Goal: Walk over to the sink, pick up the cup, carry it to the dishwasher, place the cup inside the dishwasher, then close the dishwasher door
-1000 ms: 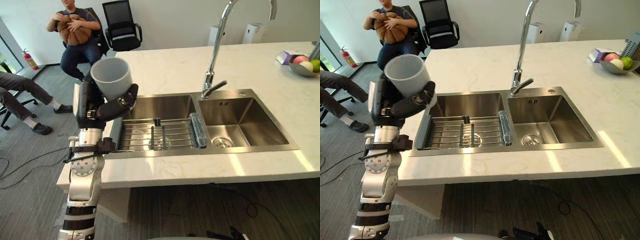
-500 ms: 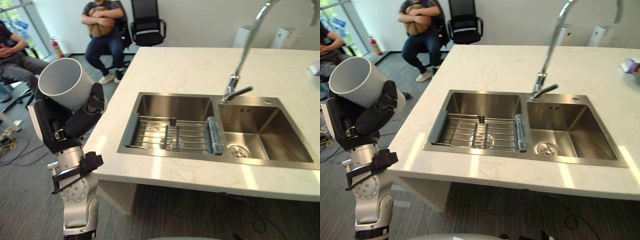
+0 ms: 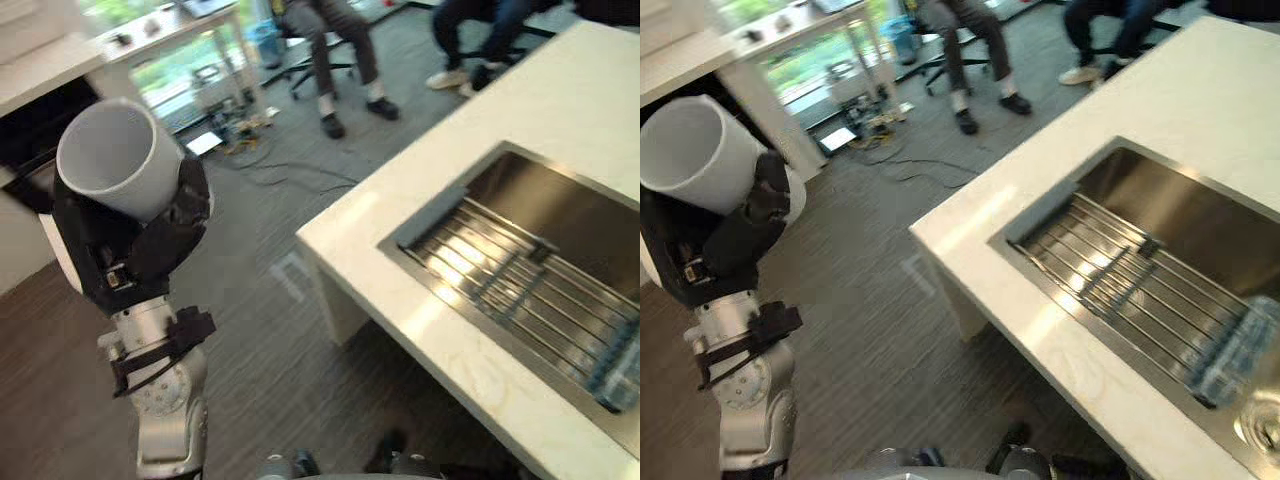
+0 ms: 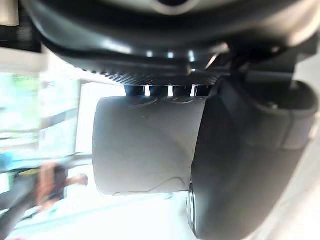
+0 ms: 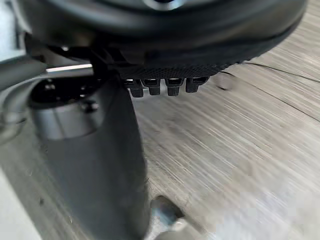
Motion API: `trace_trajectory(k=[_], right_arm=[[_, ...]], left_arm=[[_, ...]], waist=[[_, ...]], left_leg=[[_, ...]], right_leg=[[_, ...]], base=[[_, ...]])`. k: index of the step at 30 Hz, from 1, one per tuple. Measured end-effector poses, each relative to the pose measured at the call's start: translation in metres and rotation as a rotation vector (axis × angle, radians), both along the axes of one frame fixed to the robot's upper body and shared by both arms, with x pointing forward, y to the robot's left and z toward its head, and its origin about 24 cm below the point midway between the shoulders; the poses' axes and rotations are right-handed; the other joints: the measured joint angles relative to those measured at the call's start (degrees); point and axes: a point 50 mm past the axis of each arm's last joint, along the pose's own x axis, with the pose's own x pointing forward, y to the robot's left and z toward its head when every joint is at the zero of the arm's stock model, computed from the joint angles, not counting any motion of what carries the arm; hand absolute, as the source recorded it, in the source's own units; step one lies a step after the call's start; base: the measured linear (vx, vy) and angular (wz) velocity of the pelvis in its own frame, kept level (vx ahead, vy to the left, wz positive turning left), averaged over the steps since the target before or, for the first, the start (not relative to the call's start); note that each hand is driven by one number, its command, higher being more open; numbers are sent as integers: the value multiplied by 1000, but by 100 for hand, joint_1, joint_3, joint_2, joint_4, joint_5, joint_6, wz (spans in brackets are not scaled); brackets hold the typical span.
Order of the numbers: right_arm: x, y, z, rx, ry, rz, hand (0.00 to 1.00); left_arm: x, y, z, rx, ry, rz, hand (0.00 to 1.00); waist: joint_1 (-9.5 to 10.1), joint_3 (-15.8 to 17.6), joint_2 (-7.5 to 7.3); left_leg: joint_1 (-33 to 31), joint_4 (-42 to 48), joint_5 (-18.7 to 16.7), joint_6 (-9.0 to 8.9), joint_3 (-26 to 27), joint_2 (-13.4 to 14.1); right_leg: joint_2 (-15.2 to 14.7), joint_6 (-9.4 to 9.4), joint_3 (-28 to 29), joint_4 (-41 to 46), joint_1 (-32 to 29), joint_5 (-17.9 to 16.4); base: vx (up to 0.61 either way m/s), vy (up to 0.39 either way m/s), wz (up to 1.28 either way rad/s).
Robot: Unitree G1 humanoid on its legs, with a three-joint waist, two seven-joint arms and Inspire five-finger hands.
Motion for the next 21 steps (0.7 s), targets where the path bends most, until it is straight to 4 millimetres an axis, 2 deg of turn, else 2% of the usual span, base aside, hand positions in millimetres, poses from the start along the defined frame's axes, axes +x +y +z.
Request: trace_trajectory(k=[1,3,5,6,8,9,10,11,12,13,14,15,17,19,20,21], right_arm=[[-1,1,-1,17,28,-11,100],[-4,1,-1,39,58,-30,100],[-5,0,-1,63,84,-42,100],[-5,-3,-1,76,104,-44,100],[-6,-8,1,107,129,-44,100],[-8,-6,0,135,137,-44,100],[-20,-6,-1,150,156,-60,100],[-26,-4,-2,173,170,-65,100],[-40,6,-6,230,207,-82,100],[-49,19,-10,294,235,-127,100],[-52,23,-11,320,244,-160,100],[-54,26,-12,357,249,-201,100],[-51,27,-11,373,300,-168,100],[-40,22,-9,399,307,-163,100],[-29,26,-8,453,273,-168,100],[-24,31,-8,482,262,-166,100]], left_arm=[[1,-9,-2,14,9,-54,0],[0,-16,-3,38,19,-88,0],[0,-19,-5,64,31,-114,0],[0,-20,-5,75,39,-127,0],[1,-21,-7,90,56,-144,0],[3,-20,-10,90,76,-155,0],[6,-21,-17,79,111,-181,0],[7,-22,-19,78,121,-193,0],[12,-28,-22,66,128,-234,0],[16,-34,-27,40,144,-285,0],[17,-38,-31,19,162,-310,0],[16,-46,-39,-13,200,-355,0],[13,-53,-43,7,215,-410,0],[12,-63,-42,20,205,-468,0],[12,-74,-41,52,198,-539,0],[14,-79,-41,71,196,-570,0]], waist=[[-11,-8,23],[-16,-17,37],[0,-57,98],[43,-74,142],[167,-47,202],[182,59,90],[139,-7,-27],[141,-23,-44],[139,-28,-58],[142,-20,-105],[156,-13,-128],[218,22,-57],[392,31,-84],[415,64,35],[301,133,99],[253,161,44]], left_leg=[[476,-447,51,-263,62,48],[869,-894,134,-408,49,102],[1047,-1381,251,-950,-171,25],[1016,-1657,285,-1308,-521,-74],[999,-1967,202,-1588,-929,-270],[950,-2043,179,-1414,-1306,-587],[771,-1961,155,-1222,-1802,-751],[624,-1865,114,-1149,-2086,-769],[324,-1706,38,-1018,-2712,-828],[118,-1646,78,-914,-3236,-984],[76,-1612,111,-865,-3426,-1061],[61,-1525,128,-838,-3579,-1148],[63,-1461,119,-822,-3596,-1168],[46,-1443,-67,-832,-3747,-897],[50,-1401,-236,-886,-3893,-593],[56,-1398,-257,-919,-3958,-524]], right_leg=[[-77,45,-464,-10,135,32],[-153,80,-901,16,289,55],[-307,132,-1393,149,404,120],[-431,144,-1683,244,436,213],[-785,185,-1933,650,486,322],[-1287,145,-1307,1096,461,388],[-1363,79,-50,1267,292,284],[-1169,127,637,1216,265,82],[-593,197,1818,948,336,-321],[-57,343,2654,498,505,-436],[136,410,2932,215,686,-444],[216,503,3276,-165,998,-288],[242,679,3624,-306,1129,-144],[413,710,3875,933,485,-126],[891,853,4427,1349,-106,-633],[1062,861,4658,1253,-243,-645]], base=[[-146,135,174],[-230,237,143],[-273,306,132],[-286,364,123],[-260,382,120],[-184,341,166],[-155,297,194],[-109,199,242],[-44,122,262],[-27,85,262],[23,89,210],[34,100,118],[72,115,47],[11,-6,-5],[-46,-61,7],[-33,-105,38]])
